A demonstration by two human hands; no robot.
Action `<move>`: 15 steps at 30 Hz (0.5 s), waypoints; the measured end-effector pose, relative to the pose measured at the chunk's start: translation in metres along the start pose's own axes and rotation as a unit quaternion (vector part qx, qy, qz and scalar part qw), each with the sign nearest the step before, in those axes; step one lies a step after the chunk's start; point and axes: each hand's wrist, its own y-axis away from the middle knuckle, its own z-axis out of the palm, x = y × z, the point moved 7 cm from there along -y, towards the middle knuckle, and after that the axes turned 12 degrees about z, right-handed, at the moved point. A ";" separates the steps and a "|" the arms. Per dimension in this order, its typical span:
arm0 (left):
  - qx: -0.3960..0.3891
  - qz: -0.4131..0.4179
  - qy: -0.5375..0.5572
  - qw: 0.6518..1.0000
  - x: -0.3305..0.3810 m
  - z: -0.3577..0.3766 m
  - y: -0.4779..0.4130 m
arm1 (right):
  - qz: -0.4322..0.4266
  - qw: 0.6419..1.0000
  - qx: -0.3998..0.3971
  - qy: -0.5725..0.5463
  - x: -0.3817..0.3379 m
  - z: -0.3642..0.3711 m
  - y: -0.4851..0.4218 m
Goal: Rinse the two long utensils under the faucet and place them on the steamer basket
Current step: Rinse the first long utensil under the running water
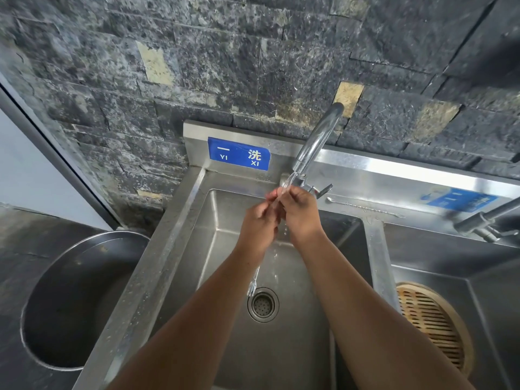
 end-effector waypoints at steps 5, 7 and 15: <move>-0.021 -0.009 0.061 0.998 -0.008 -0.001 0.012 | 0.002 1.000 0.003 0.015 -0.004 0.002 0.000; -0.033 -0.008 0.050 0.998 -0.012 -0.004 0.016 | 0.005 1.000 0.001 -0.002 -0.005 0.003 0.001; -0.051 -0.023 0.006 0.998 -0.023 -0.017 0.023 | 0.007 0.998 -0.002 -0.055 -0.008 0.005 -0.003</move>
